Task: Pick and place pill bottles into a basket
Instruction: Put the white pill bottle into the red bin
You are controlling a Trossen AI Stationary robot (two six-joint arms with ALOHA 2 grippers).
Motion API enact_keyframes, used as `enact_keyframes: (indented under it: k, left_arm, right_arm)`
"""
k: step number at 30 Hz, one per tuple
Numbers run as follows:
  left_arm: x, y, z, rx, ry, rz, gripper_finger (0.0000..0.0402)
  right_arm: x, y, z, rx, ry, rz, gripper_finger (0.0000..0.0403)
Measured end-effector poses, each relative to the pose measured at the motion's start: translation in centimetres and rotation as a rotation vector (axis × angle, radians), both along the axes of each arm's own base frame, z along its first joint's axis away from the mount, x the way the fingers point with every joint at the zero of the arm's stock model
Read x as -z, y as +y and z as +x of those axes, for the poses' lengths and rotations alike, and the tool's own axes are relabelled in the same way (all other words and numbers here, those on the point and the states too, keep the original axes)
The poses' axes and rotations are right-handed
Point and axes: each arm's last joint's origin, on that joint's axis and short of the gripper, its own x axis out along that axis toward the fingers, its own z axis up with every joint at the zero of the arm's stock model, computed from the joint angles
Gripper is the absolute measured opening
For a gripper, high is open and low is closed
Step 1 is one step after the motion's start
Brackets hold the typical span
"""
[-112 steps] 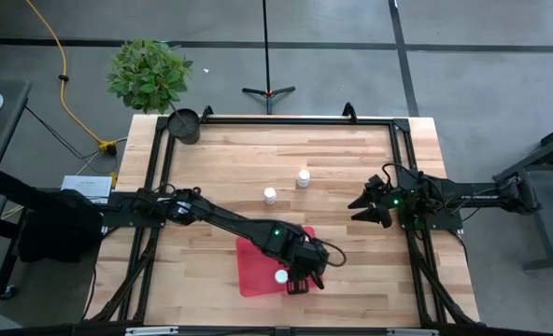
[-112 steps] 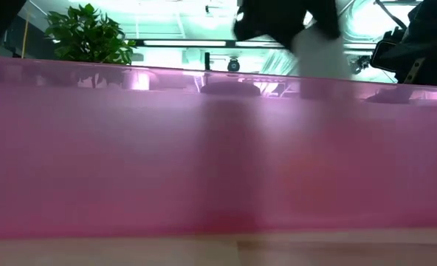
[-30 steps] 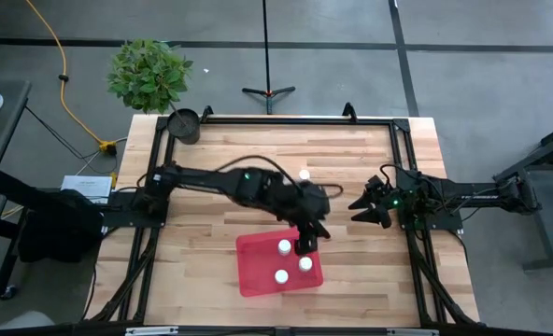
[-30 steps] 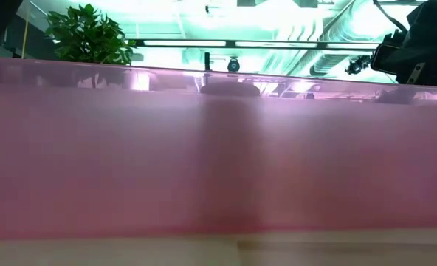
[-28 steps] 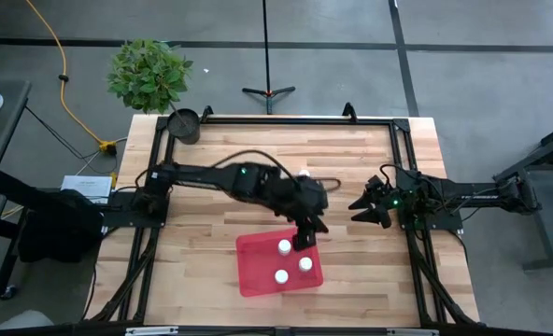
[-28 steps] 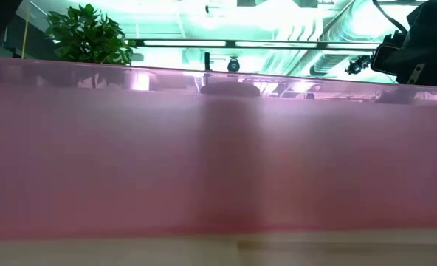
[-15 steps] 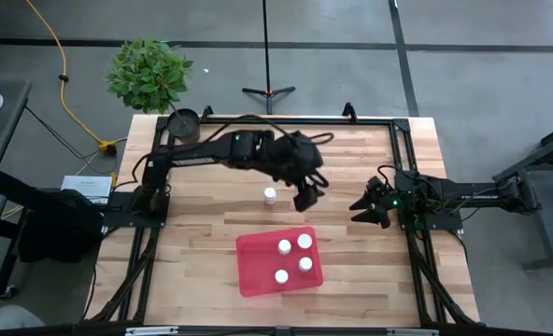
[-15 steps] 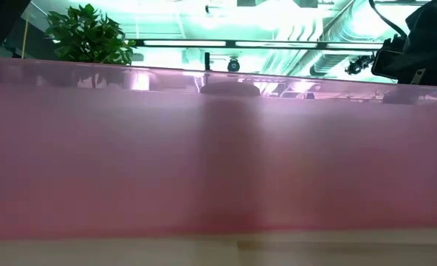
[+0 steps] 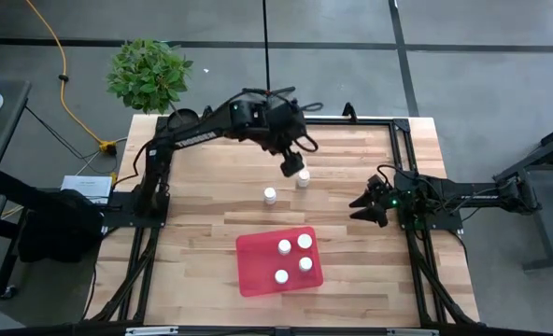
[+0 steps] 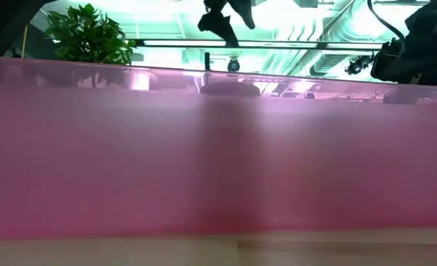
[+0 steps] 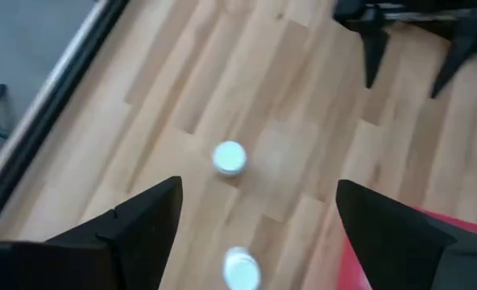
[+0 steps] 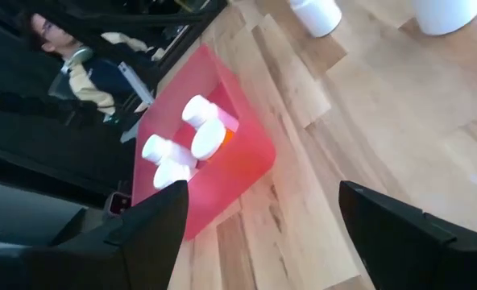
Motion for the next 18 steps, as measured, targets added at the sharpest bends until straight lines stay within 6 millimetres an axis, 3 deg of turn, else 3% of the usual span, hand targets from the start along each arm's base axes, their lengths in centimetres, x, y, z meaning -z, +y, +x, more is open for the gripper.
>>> enact_keyframes:
  k: [8, 18]
  left_arm:
    - [1.5, 4.2, 0.3, -0.01, 0.026, -0.027, 0.0393]
    - [8.6, 6.3, 4.1, 0.055, 0.176, -0.058, 0.0392]
  right_arm:
    - [0.0, -0.1, 0.0, 0.02, 0.001, -0.008, 0.0312]
    - [0.1, -0.1, 0.0, 0.034, 0.014, 0.004, 0.0312]
